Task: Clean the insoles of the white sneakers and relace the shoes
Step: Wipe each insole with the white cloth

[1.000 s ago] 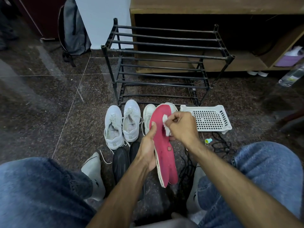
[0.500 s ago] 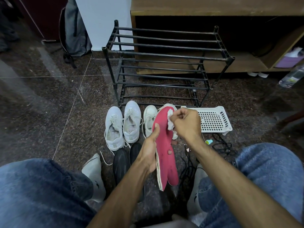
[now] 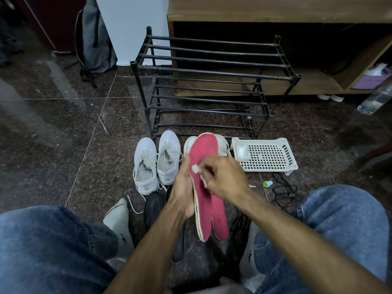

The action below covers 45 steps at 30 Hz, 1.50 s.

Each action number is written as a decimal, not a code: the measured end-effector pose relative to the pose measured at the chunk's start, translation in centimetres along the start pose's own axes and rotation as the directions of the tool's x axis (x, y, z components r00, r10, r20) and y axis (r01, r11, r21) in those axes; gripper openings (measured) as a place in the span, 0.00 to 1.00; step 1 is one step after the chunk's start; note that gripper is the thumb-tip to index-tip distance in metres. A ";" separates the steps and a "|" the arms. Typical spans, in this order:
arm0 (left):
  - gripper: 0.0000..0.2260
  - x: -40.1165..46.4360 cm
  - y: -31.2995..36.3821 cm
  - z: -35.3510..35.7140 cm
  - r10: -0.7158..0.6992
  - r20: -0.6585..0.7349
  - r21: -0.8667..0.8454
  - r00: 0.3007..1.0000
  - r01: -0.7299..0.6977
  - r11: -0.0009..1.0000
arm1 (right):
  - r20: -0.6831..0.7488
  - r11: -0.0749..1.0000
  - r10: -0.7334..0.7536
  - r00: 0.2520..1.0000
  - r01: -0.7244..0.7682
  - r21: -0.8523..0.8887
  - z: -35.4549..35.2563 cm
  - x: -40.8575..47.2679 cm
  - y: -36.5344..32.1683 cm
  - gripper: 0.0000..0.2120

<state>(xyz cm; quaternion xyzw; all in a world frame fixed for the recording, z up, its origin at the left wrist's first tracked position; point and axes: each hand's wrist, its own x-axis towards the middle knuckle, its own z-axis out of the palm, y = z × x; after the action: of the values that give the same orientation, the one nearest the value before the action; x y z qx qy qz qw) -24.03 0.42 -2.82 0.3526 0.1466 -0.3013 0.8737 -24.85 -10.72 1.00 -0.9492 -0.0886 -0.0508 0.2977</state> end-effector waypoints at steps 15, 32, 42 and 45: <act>0.31 0.7 -0.1 -0.9 -0.012 -0.102 -0.010 0.995 0.011 1.000 | 0.104 0.944 0.089 0.991 -0.117 0.309 1.2 -2.2 0.1 0.05; 0.28 0.3 -0.4 0.5 -0.049 -0.008 0.044 0.999 0.049 0.998 | 0.165 0.365 0.515 0.841 -0.389 0.846 0.3 0.3 -0.5 0.11; 0.30 0.2 -0.3 0.3 -0.016 -0.088 -0.017 0.996 0.014 1.000 | 0.007 0.858 0.202 0.979 -0.180 0.482 0.8 -1.0 -0.1 0.13; 0.27 0.0 -1.0 0.4 -0.008 -0.088 0.035 0.996 0.011 0.999 | -0.083 0.975 0.055 0.995 -0.035 0.221 0.6 -0.4 0.5 0.06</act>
<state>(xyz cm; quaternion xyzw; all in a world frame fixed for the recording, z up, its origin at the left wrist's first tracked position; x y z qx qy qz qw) -24.62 -0.42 -3.09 0.3801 0.1810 -0.2921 0.8587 -25.15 -10.81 0.16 -0.9091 -0.0587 -0.0760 0.4054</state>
